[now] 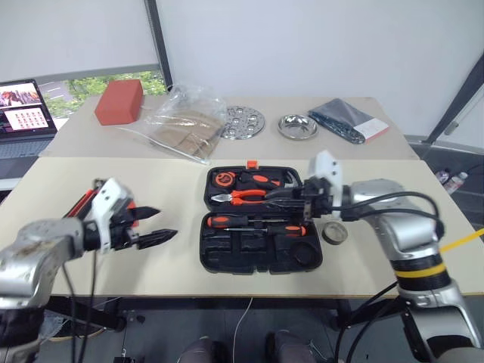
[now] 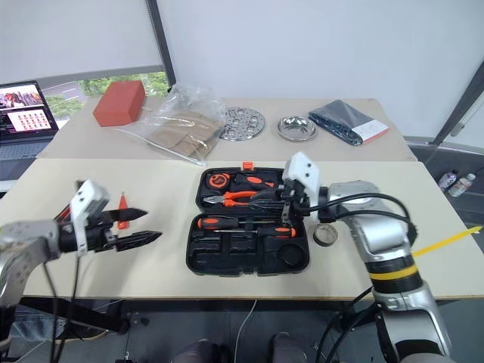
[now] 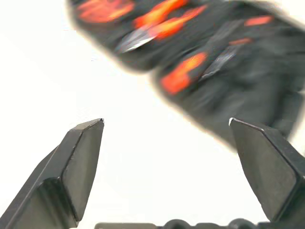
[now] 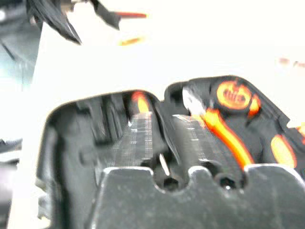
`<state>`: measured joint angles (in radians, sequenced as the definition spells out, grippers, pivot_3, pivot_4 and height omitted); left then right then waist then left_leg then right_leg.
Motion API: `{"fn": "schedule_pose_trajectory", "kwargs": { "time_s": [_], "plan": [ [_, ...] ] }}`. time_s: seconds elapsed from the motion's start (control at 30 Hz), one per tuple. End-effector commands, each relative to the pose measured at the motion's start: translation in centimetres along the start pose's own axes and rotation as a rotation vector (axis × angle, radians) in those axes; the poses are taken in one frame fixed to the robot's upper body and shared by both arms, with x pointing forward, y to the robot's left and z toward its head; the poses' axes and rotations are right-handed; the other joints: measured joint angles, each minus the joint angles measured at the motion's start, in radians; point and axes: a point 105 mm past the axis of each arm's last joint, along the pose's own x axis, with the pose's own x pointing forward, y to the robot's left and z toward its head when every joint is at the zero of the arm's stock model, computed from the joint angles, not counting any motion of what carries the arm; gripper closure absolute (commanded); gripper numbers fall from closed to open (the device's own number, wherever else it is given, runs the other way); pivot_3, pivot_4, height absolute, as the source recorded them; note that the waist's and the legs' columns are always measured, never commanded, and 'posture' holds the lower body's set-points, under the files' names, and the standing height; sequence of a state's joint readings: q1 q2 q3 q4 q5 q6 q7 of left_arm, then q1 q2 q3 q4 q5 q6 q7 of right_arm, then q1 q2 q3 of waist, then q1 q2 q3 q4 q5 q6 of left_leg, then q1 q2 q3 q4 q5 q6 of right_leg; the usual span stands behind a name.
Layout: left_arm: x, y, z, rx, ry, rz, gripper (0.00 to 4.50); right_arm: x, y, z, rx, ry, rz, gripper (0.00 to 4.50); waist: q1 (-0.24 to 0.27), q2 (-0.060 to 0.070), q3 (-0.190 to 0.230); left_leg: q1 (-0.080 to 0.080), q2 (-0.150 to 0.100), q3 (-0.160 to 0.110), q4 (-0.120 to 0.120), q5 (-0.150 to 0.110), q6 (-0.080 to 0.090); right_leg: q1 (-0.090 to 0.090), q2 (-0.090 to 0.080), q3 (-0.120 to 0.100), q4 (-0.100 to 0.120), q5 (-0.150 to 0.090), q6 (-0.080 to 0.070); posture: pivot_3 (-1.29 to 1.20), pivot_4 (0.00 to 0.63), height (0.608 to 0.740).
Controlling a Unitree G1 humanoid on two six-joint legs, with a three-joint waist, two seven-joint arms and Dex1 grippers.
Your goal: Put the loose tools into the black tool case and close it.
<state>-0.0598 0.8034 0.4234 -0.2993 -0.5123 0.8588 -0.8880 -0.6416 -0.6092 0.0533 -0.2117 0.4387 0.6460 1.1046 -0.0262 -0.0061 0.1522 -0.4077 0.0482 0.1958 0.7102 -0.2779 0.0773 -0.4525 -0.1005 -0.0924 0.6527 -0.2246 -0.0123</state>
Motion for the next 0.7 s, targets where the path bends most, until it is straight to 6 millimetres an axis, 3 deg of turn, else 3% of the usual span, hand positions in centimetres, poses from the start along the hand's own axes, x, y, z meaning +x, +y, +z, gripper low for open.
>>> {"fn": "schedule_pose_trajectory", "kwargs": {
  "time_s": [0.03, 0.13, 0.23, 0.47, 0.7],
  "plan": [
    [-3.4, 2.6, -0.7, -0.094, -0.031, 0.267, 0.00, -1.0, 1.4, 1.8, 0.010, -0.042, 0.031, 2.04, 0.005, -0.002, 0.001, 0.000, 0.000, 0.000, 0.000, 0.000, 0.000, 0.000, 0.000, 0.000, 0.000, 0.000, 0.000, 0.00, 0.150, 0.736],
    [-3.8, 2.4, -0.9, -0.168, -0.041, 0.320, 0.00, -1.4, 2.5, 1.9, 0.024, -0.036, 0.065, 0.96, 0.022, -0.005, 0.002, 0.000, -0.001, -0.001, 0.000, -0.004, -0.008, 0.000, -0.005, -0.003, 0.000, 0.000, -0.001, 0.00, 0.150, 0.736],
    [-2.4, 3.4, -0.2, -0.219, -0.040, 0.388, 0.00, -1.3, 2.9, 1.7, 0.021, -0.022, 0.070, 0.07, 0.039, -0.005, 0.002, 0.001, -0.003, -0.001, 0.000, -0.005, -0.009, 0.001, -0.011, -0.003, 0.001, 0.002, -0.001, 0.00, 0.150, 0.736],
    [1.8, 6.6, 2.2, -0.393, 0.008, 0.502, 0.00, -1.1, 3.4, 1.7, -0.016, -0.014, 0.055, 0.07, 0.037, -0.010, 0.001, 0.001, -0.005, -0.001, 0.001, -0.003, -0.010, 0.004, -0.007, -0.004, 0.002, 0.006, -0.001, 0.00, 0.150, 0.736],
    [5.4, 7.5, 1.2, -0.439, 0.183, 0.527, 0.00, -1.2, 3.9, 1.6, -0.014, -0.020, 0.023, 0.07, 0.017, -0.011, 0.002, 0.002, -0.004, 0.001, -0.001, 0.002, -0.002, 0.001, -0.004, -0.005, 0.002, 0.004, 0.000, 0.00, 0.150, 0.736]
  ]
}}
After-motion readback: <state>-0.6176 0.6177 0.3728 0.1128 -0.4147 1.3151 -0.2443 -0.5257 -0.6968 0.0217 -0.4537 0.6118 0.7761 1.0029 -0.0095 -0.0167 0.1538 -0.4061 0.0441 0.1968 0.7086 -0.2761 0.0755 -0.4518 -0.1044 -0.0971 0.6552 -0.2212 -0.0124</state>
